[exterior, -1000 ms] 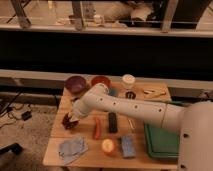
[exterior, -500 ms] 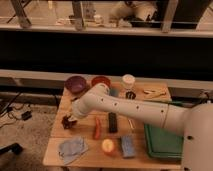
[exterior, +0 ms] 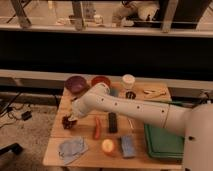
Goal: Place grapes in purple bowl
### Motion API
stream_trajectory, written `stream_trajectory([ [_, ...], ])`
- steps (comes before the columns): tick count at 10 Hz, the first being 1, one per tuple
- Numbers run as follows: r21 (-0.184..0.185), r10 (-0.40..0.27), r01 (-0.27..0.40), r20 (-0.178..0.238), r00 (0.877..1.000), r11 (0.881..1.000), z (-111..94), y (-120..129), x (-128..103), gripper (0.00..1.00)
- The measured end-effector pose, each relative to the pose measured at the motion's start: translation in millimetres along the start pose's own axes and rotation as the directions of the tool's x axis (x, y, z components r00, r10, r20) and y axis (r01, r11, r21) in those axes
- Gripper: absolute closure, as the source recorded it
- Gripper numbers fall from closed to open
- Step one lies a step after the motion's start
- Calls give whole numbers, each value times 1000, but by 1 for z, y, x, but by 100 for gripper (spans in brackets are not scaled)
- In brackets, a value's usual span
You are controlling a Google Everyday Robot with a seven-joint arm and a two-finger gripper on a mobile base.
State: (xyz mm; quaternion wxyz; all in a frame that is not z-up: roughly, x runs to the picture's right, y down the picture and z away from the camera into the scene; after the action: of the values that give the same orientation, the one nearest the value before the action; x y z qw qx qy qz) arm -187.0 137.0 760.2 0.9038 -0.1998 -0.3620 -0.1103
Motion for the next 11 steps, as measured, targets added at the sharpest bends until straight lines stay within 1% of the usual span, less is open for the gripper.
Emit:
stream_trajectory([
  [9,0,0,0,0,1000,1000,0,0,0,100],
  [11,13,-9,9,-11,1000,1000,-2,-4,0,100],
])
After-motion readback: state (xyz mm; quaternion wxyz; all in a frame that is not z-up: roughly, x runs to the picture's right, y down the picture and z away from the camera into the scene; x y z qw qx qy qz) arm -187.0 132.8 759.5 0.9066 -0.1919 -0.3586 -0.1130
